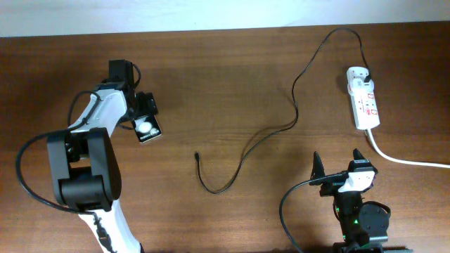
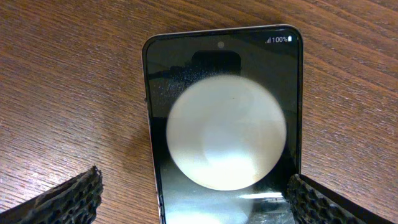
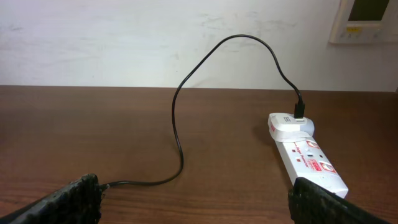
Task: Plug charger to phone and switch on socket
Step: 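Lower the left gripper and grasp the phone by its sides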
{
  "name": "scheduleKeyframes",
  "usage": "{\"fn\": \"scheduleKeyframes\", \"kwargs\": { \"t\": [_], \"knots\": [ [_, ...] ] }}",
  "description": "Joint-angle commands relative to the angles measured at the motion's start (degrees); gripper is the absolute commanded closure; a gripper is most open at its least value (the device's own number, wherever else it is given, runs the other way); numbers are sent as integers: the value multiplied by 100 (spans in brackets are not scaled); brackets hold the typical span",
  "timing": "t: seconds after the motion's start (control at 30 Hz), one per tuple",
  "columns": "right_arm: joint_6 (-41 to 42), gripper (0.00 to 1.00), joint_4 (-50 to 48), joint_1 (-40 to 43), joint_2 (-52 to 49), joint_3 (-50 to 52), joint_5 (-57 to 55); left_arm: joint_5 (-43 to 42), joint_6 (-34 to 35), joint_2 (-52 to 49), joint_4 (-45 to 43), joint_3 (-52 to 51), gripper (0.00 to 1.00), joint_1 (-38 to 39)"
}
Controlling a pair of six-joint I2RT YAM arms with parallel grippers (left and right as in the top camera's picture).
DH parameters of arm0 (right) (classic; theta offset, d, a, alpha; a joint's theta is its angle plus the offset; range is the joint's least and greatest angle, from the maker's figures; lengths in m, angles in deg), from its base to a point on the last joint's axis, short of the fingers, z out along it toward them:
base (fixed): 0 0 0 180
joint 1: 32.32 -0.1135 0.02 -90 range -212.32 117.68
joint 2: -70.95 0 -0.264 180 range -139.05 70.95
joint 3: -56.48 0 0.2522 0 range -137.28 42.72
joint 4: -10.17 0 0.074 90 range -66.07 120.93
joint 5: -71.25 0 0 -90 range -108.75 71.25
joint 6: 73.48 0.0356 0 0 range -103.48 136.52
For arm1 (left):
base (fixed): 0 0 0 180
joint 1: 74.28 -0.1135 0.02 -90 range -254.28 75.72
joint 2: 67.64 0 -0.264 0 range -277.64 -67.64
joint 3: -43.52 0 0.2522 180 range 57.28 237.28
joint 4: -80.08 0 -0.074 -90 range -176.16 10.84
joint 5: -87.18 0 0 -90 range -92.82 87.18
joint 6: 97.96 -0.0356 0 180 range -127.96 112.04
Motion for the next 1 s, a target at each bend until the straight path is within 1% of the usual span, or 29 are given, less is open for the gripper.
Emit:
{"fn": "scheduleKeyframes", "kwargs": {
  "t": [0.0, 0.2, 0.3, 0.37, 0.47, 0.6, 0.97],
  "knots": [
    [-35, 1, 24, -33, 44, 28, 55, -17, -70, -214, 50, -31, 1, -13],
    [-35, 1, 24, -33, 44, 28, 55, -42, -70, -214, 79, -31, 1, -13],
    [-35, 1, 24, -33, 44, 28, 55, -332, -70, -214, 76, -31, 2, -13],
    [-35, 1, 26, -33, 44, 28, 55, -350, -70, -214, 79, -31, 2, -13],
    [-35, 1, 24, -33, 44, 28, 55, -708, -70, -214, 76, -31, 2, -13],
    [-35, 1, 24, -33, 44, 28, 55, -990, -70, -214, 79, -31, 1, -11],
    [-35, 1, 24, -33, 44, 28, 55, -1108, -68, -214, 94, -31, 2, -7]
  ]
}}
